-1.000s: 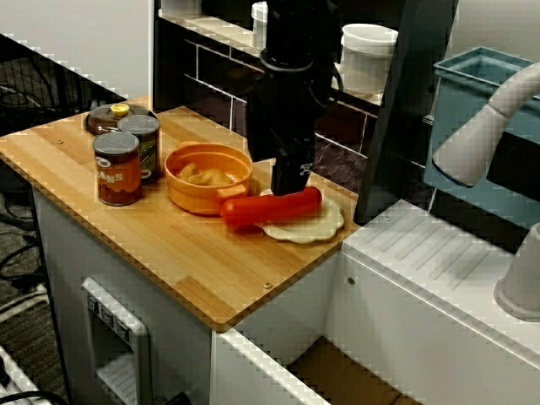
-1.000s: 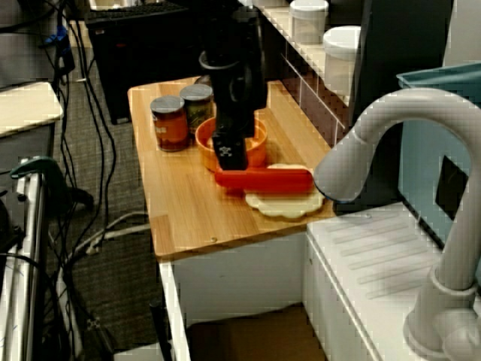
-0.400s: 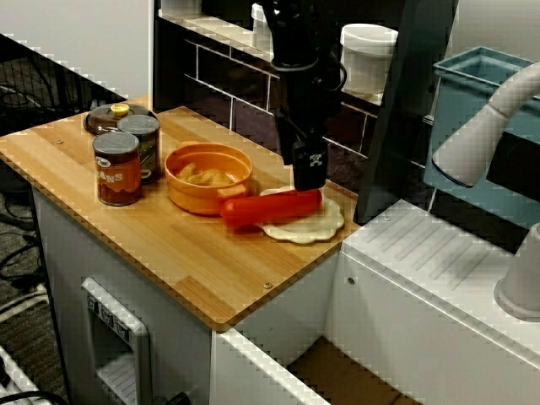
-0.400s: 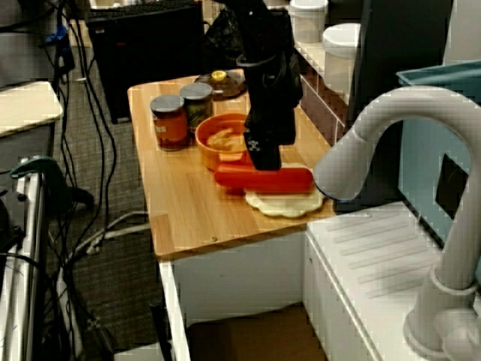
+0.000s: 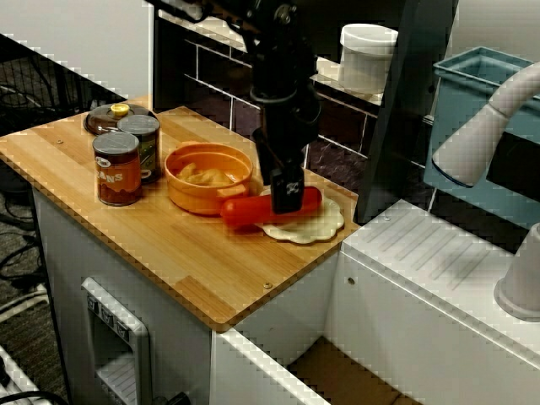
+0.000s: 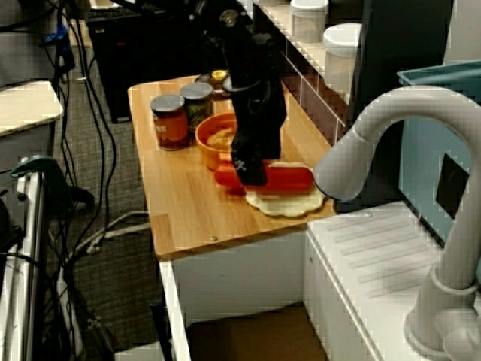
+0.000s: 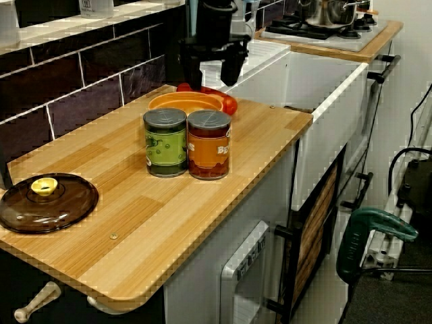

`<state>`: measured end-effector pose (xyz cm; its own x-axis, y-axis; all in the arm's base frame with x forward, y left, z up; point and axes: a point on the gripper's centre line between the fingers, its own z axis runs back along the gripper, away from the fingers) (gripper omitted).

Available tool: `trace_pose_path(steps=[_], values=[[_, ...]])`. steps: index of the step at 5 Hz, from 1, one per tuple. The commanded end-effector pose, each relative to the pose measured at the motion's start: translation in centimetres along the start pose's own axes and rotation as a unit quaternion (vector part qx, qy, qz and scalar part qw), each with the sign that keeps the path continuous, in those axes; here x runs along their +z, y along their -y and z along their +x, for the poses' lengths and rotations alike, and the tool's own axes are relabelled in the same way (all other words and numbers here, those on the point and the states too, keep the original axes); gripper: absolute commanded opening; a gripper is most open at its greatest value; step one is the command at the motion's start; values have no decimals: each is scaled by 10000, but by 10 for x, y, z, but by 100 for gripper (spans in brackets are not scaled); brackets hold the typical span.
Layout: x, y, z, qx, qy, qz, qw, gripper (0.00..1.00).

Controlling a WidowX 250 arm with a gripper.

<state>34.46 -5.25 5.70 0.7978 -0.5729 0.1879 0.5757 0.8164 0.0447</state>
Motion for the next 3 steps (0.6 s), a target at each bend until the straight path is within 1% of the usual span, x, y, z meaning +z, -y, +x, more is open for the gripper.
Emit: trace_pose_path(steps=[1,3], values=[[13,4,-1,79,358,420,9984,100],[7,9,-5,413,247,507,9976,100]])
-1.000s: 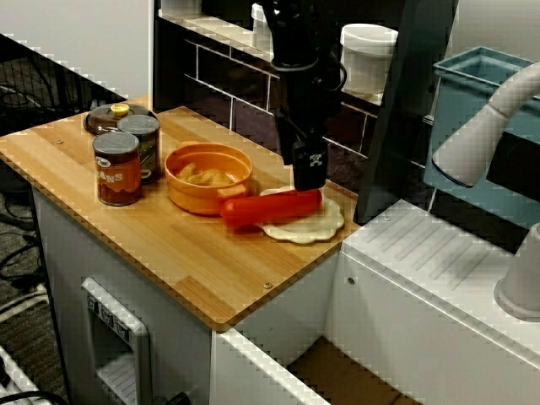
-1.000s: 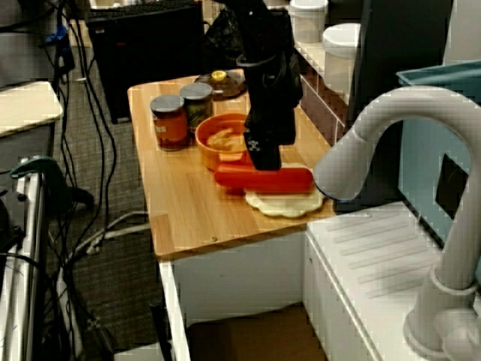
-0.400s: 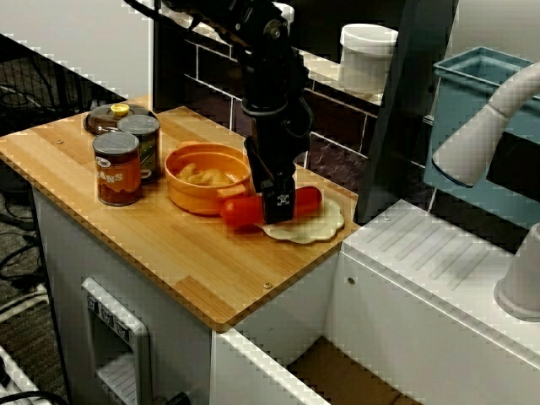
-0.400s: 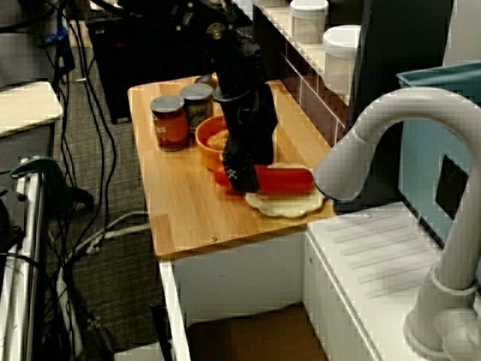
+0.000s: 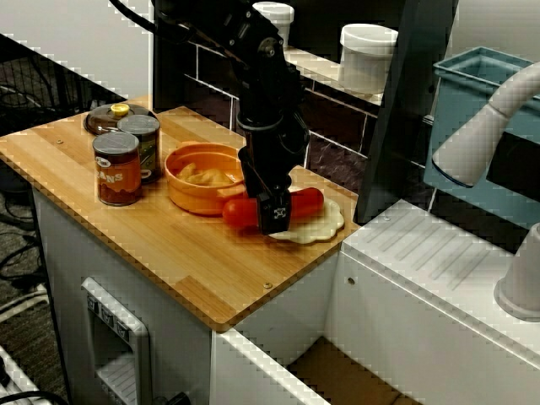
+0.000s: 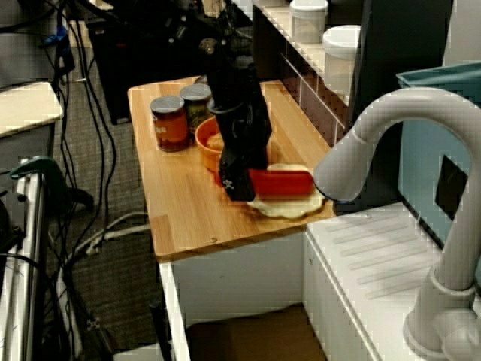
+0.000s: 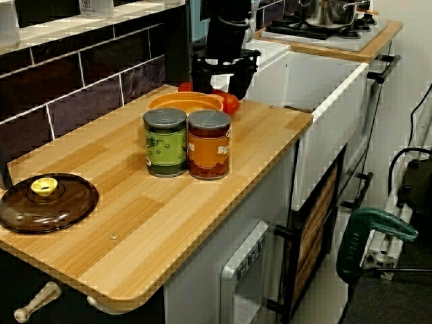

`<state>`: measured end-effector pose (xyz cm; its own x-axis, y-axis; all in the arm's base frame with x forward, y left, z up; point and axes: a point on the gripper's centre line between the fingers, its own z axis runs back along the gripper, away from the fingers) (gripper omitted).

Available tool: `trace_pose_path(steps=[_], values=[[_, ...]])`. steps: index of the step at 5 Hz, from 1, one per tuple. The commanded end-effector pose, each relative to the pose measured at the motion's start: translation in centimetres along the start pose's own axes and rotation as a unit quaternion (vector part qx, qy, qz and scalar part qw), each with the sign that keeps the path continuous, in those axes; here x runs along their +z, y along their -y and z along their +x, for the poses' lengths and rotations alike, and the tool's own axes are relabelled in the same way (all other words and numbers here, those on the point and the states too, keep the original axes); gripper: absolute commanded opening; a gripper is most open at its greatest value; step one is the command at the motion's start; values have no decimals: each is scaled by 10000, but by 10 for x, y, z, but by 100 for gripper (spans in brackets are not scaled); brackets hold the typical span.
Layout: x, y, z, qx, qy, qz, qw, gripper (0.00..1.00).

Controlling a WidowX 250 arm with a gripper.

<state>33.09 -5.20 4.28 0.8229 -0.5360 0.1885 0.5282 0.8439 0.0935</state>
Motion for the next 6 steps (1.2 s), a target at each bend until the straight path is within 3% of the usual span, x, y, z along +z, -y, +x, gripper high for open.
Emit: trace_pose_path(steps=[1,3,6], values=[[18,-1,9,364,170,296,9988,0],[23,1,4,337,190,450,9982,0],[58,-6,-12,735,90,376,9965,0]])
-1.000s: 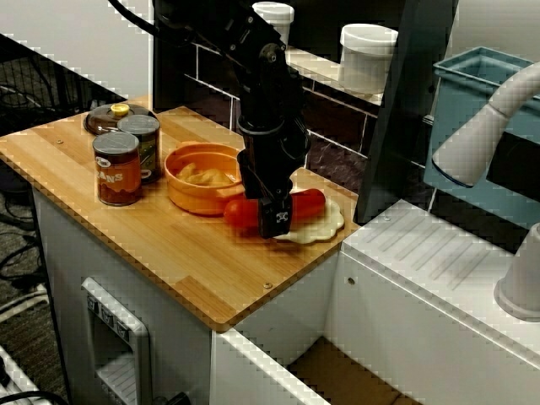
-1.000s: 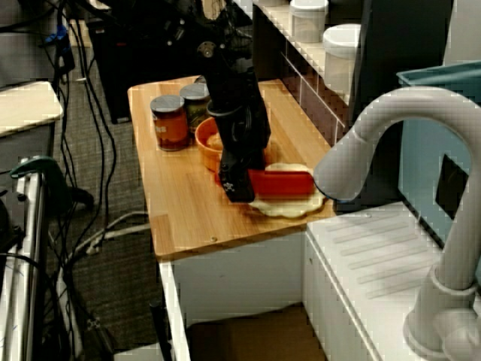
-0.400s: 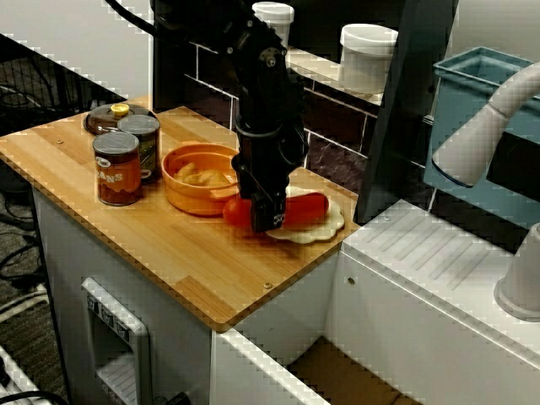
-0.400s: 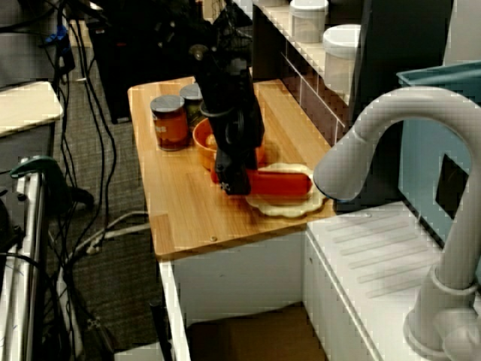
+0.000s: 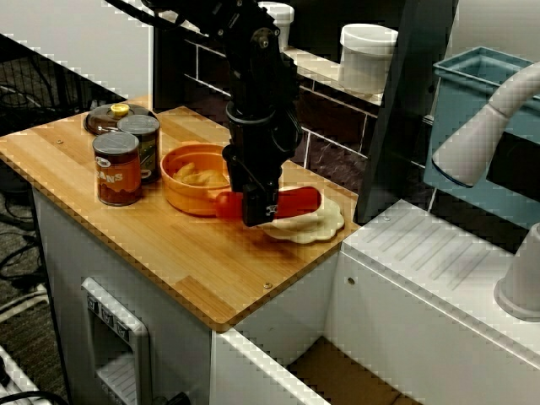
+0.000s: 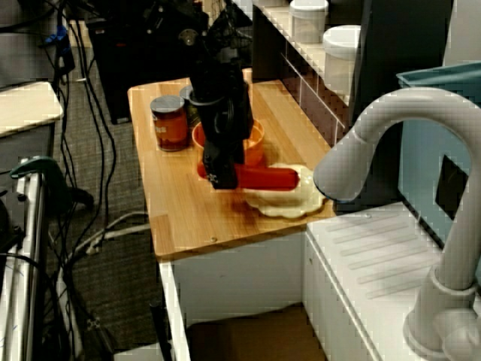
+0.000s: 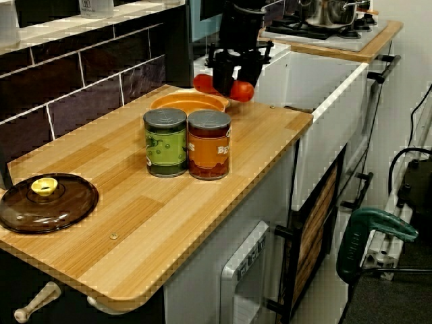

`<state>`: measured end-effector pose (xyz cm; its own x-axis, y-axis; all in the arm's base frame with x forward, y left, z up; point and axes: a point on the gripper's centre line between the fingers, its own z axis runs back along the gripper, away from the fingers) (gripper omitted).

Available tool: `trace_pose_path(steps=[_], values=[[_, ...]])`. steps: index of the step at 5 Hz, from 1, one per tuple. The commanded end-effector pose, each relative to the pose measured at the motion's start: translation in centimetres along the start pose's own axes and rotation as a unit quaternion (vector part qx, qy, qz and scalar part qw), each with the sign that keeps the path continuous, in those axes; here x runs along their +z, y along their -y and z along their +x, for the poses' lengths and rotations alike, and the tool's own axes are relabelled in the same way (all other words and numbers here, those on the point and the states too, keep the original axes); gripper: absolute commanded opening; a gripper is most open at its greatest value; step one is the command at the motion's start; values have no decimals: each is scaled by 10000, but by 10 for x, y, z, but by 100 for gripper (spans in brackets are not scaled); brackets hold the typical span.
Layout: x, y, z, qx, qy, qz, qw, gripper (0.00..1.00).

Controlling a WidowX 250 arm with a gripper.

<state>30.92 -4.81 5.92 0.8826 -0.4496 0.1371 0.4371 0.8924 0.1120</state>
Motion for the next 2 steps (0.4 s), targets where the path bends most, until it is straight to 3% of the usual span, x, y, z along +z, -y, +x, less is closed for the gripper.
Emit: trace_pose_path(steps=[1,2], values=[[47,-27,-10,481,390,180,9979,0],[57,-43,-22,776,412,176,9960,0]])
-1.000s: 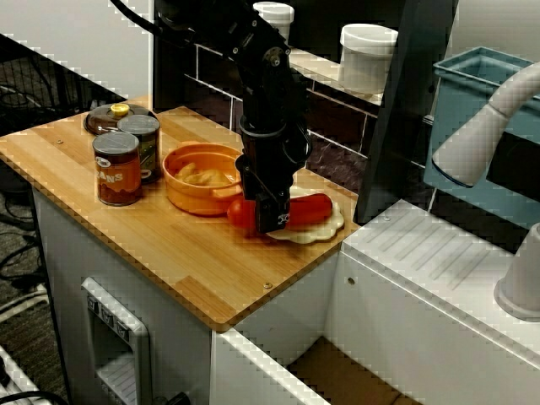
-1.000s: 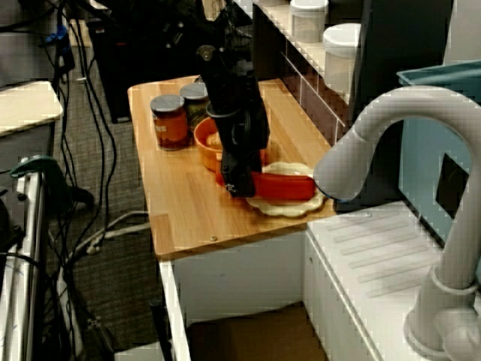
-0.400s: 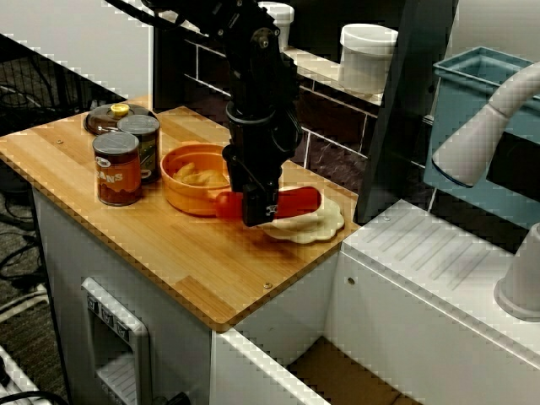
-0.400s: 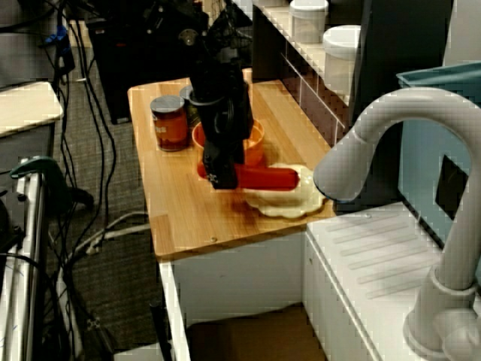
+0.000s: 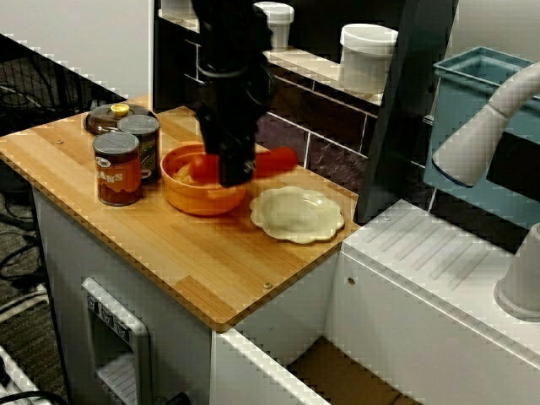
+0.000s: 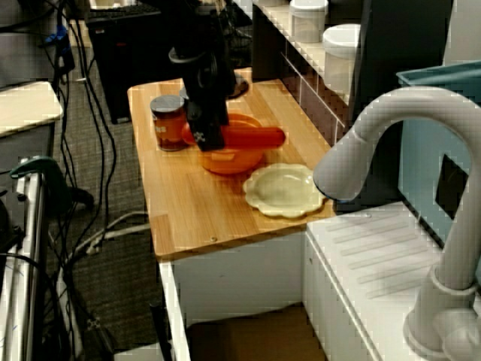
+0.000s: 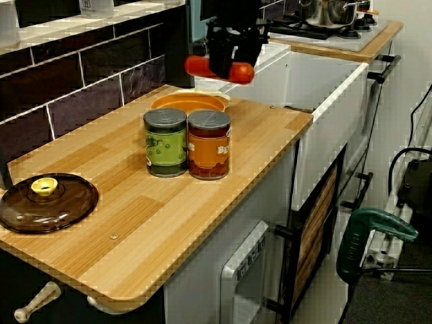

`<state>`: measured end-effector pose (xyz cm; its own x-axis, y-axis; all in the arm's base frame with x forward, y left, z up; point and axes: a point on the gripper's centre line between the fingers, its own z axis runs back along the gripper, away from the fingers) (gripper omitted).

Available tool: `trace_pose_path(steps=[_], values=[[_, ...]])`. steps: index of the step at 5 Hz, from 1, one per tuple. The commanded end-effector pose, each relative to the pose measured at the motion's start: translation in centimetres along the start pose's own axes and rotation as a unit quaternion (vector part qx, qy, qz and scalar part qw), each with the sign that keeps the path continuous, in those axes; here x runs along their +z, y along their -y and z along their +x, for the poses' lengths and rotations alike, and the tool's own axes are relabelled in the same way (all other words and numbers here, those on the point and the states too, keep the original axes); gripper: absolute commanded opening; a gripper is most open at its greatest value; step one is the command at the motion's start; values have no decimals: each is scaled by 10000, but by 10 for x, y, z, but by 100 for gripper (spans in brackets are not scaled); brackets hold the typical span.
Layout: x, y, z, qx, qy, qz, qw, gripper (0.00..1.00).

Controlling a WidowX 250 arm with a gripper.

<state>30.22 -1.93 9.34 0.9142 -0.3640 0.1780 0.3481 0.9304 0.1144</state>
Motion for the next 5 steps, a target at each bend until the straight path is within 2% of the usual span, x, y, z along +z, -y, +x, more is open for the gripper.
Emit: trace_pose_path(steps=[1,4,5], values=[[24,-33,-12,529,271,153,9981,0],[1,-54,-25,670,275,594,9956,0],[-5,-56,-24,738,201,594,9953,0]])
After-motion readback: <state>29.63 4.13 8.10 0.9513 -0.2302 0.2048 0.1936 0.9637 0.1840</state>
